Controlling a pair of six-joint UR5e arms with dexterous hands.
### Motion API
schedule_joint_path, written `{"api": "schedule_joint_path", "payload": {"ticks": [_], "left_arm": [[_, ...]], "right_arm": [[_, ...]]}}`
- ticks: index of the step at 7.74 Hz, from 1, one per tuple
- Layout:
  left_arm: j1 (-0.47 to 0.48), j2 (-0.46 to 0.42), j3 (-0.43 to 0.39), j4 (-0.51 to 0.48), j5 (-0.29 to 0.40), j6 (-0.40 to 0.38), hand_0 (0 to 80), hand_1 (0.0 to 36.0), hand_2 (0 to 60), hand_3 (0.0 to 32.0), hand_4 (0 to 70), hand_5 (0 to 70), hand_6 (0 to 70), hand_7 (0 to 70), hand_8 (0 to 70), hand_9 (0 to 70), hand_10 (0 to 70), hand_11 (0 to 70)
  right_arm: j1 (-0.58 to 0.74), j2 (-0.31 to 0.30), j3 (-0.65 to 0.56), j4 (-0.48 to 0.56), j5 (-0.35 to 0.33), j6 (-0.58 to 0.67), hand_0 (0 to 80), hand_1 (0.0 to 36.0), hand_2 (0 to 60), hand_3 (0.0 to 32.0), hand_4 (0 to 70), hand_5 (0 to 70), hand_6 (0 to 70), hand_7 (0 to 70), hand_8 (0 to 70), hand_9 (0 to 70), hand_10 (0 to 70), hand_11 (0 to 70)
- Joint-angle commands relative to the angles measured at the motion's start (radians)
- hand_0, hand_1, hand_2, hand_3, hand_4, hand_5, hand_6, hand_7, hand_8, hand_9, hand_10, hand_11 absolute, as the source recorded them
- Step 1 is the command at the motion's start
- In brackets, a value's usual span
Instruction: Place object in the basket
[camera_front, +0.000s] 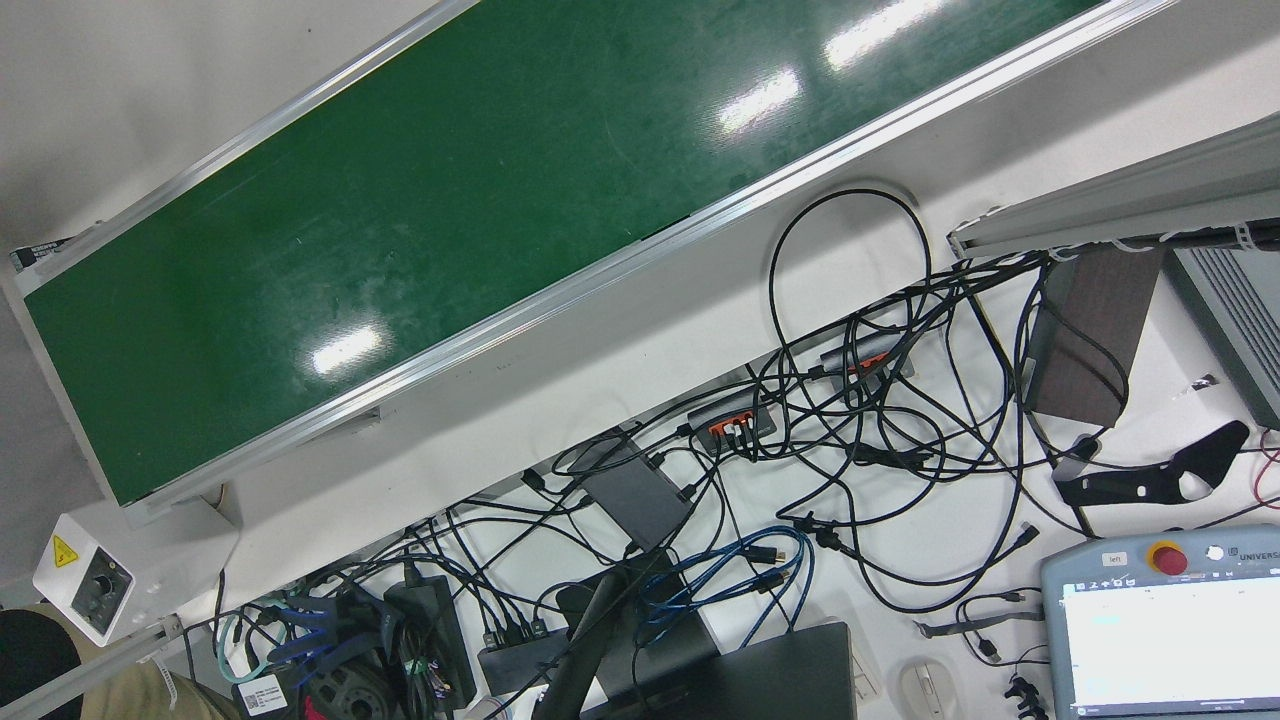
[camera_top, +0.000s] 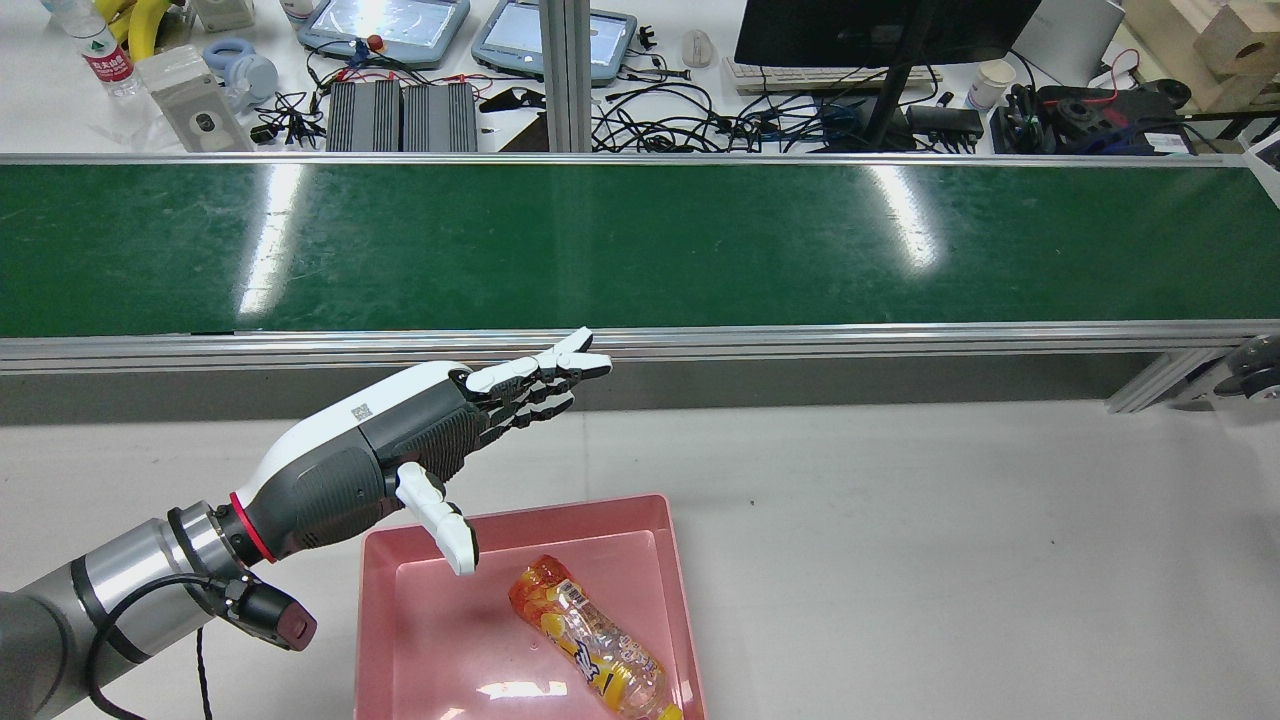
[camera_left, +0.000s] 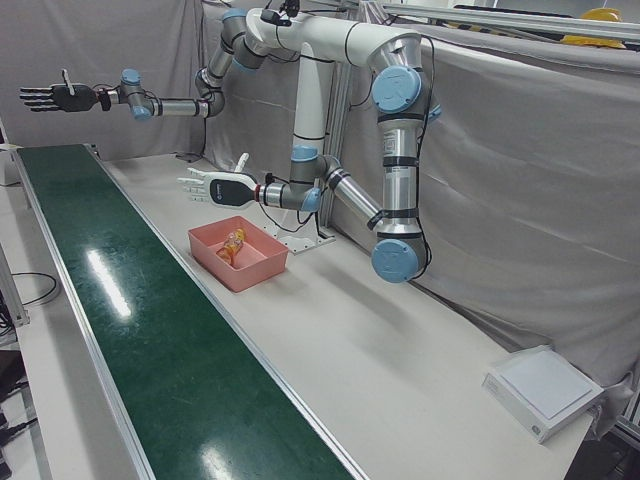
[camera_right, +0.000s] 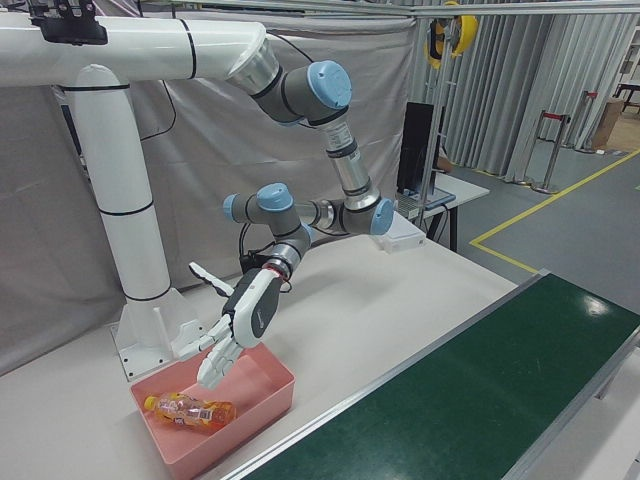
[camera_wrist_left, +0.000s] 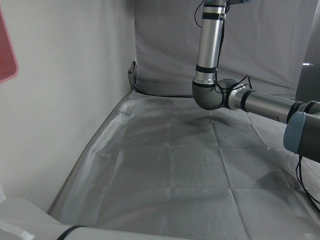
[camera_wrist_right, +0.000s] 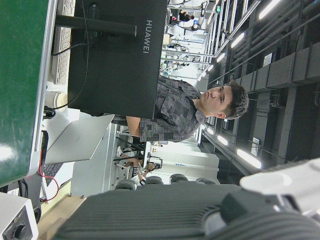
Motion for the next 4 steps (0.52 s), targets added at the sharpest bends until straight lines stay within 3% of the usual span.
{"api": "schedule_joint_path", "payload": {"ticks": [1,3,4], "left_arm": [[-0.014,-0.003,-0.002,-0.009,0.011,-0.007,45.8,0.0,0.0,0.0,17.2,20.9,4.2,2.6,6.1,7.6,9.0,12.9],[-0.107,-0.003,-0.035,-0.001,0.093,-0.009,47.9,0.0,0.0,0.0,22.5,32.1,6.3,4.4,9.6,12.4,12.1,17.7],[-0.151,-0.001,-0.064,0.04,0.095,-0.009,48.1,0.0,0.0,0.0,24.2,42.0,7.8,7.2,10.7,13.6,13.4,19.5]], "right_arm": [[0.001,0.0,0.001,0.001,0.0,0.0,0.0,0.0,0.0,0.0,0.0,0.0,0.0,0.0,0.0,0.0,0.0,0.0],[0.001,0.0,0.003,0.001,0.0,0.0,0.0,0.0,0.0,0.0,0.0,0.0,0.0,0.0,0.0,0.0,0.0,0.0],[0.001,0.0,0.003,0.001,0.0,0.0,0.0,0.0,0.0,0.0,0.0,0.0,0.0,0.0,0.0,0.0,0.0,0.0]]}}
